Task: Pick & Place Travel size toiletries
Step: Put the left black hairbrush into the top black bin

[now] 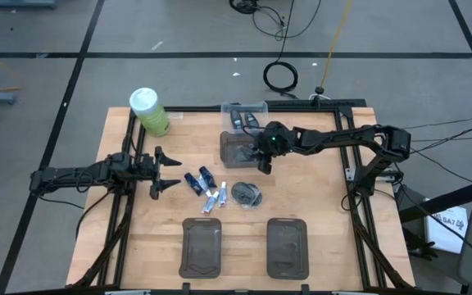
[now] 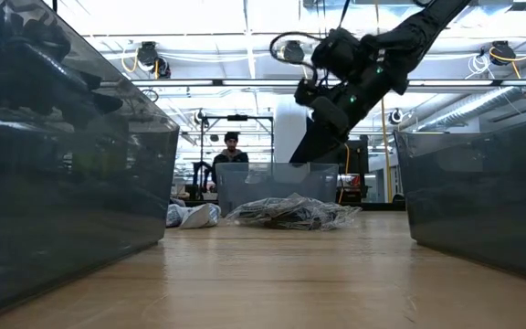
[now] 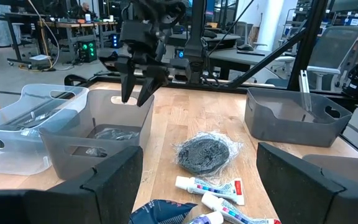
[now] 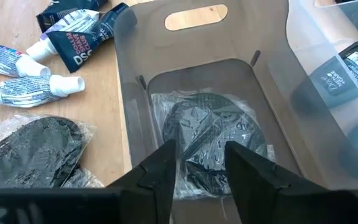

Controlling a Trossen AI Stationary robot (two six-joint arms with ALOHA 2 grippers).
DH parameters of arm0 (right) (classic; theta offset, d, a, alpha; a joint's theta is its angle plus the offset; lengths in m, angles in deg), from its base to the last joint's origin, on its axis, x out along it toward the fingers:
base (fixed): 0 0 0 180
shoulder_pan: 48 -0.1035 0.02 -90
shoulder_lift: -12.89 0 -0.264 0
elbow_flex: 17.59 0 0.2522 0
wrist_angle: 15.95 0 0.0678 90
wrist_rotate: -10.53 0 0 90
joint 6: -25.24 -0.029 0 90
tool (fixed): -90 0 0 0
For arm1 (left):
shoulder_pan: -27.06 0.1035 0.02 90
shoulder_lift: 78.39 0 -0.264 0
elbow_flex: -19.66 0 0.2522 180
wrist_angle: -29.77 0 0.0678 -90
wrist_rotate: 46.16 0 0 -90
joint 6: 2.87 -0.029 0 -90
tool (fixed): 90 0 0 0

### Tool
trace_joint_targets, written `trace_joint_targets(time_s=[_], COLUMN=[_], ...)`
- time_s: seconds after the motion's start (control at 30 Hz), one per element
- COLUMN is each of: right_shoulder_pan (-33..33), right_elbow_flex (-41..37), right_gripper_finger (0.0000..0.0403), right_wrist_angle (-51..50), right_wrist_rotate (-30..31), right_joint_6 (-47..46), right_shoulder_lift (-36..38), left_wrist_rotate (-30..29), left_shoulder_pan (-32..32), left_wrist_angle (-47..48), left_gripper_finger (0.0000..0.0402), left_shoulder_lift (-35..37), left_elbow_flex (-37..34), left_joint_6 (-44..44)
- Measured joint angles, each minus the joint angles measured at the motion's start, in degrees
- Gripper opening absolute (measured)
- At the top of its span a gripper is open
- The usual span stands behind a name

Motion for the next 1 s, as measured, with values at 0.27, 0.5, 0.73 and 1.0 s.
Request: trace_joint_targets(time_s=[0.27, 0.5, 0.73, 1.0], right_shoulder_pan=[-7.2, -18.4, -23.5, -21.0], right_elbow_flex=[0.0, 0.1, 0.1, 0.1], right_gripper_finger=[0.0159, 0.0215, 0.0235, 0.0225], right_wrist_angle=[0.7, 1.5, 1.2, 0.4], right_wrist_rotate=[0.4, 5.4, 8.9, -3.3], right_joint_6=[-0.8, -0.4, 0.8, -5.0], right_shoulder_lift=[7.6, 5.5, 0.5, -4.2], left_wrist_rotate=[0.0, 0.0, 0.0, 0.0], left_shoulder_pan=[0.0, 0.0, 0.0, 0.0], left_wrist_angle=[0.0, 0.0, 0.0, 0.0], left_gripper_finger=[0.0306, 0.0306, 0.0306, 0.0306], left_shoulder_lift=[0.0, 0.0, 0.0, 0.0], left_elbow_flex=[0.0, 0.0, 0.0, 0.0], left_joint_6=[0.0, 0.0, 0.0, 0.0])
